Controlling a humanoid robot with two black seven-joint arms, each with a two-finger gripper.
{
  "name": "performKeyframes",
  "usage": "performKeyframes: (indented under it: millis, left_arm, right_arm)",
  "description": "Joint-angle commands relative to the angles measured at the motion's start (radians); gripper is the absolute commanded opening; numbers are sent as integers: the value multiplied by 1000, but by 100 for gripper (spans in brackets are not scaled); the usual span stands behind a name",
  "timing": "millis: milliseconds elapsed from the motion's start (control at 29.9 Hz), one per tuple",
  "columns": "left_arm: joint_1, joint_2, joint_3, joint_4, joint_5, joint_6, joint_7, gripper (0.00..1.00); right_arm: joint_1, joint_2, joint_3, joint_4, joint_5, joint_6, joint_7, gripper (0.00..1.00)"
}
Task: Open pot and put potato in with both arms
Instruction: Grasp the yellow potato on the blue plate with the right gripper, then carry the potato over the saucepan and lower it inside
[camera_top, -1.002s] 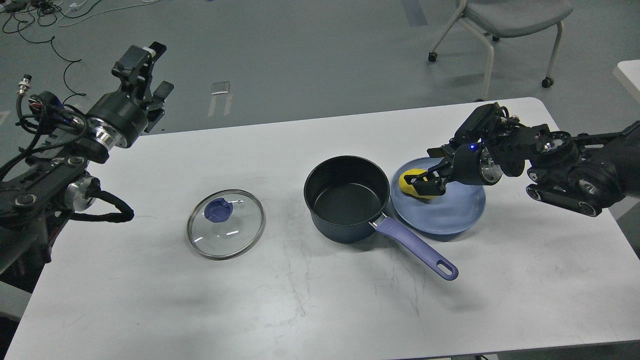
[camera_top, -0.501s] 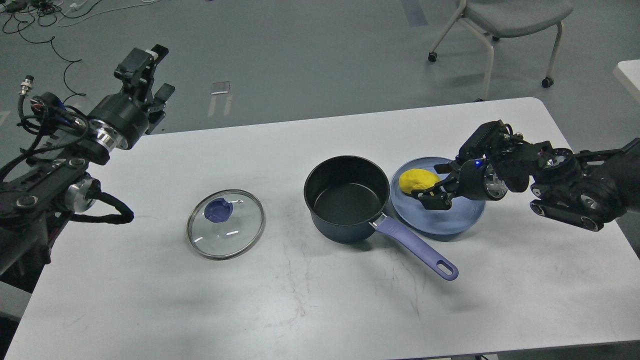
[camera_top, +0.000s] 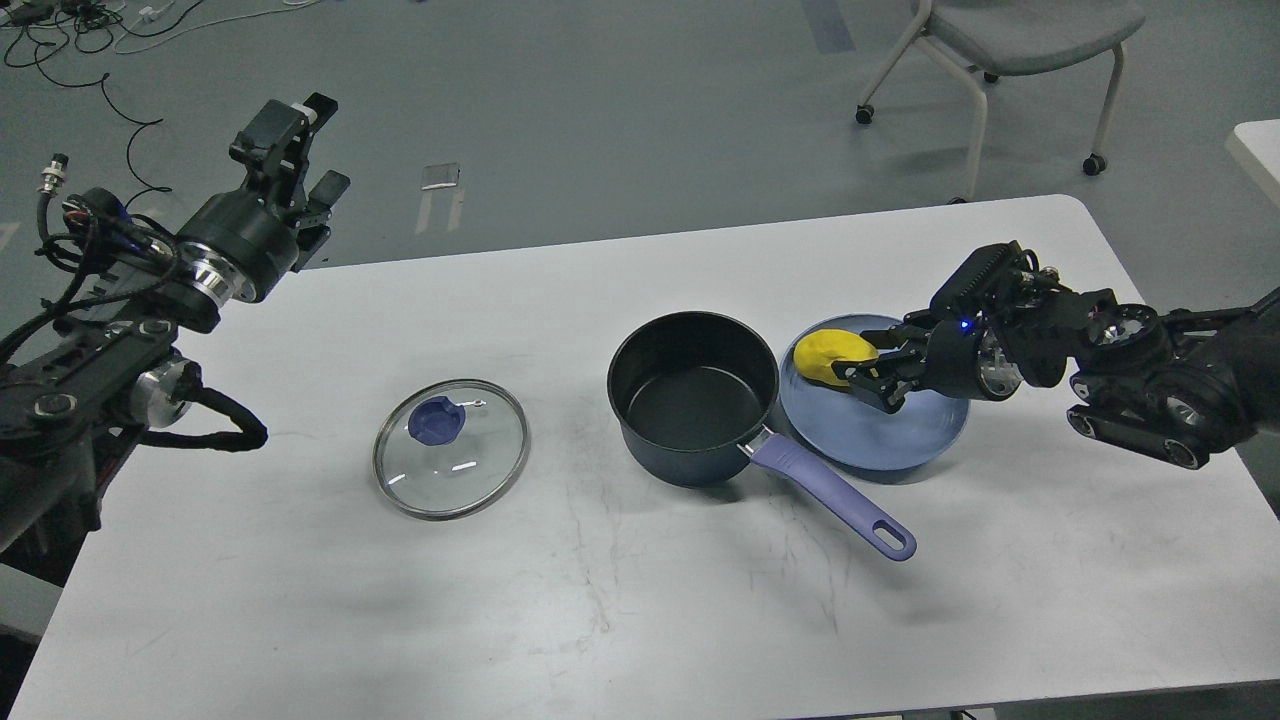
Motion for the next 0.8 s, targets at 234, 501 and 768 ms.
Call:
performKeyframes:
  millis: [234,501,768]
  left_arm:
    - [3,-3,1,0,2,0,0,98]
    - [3,-4,3,0,2,0,0,98]
    - [8,0,3,0,1,2,0,98]
  right_arm:
    - [201,-16,17,92,17,-7,5,38]
    - [264,102,-9,146,103,0,3,38]
    - [253,254,-94,81,107,3,3,39]
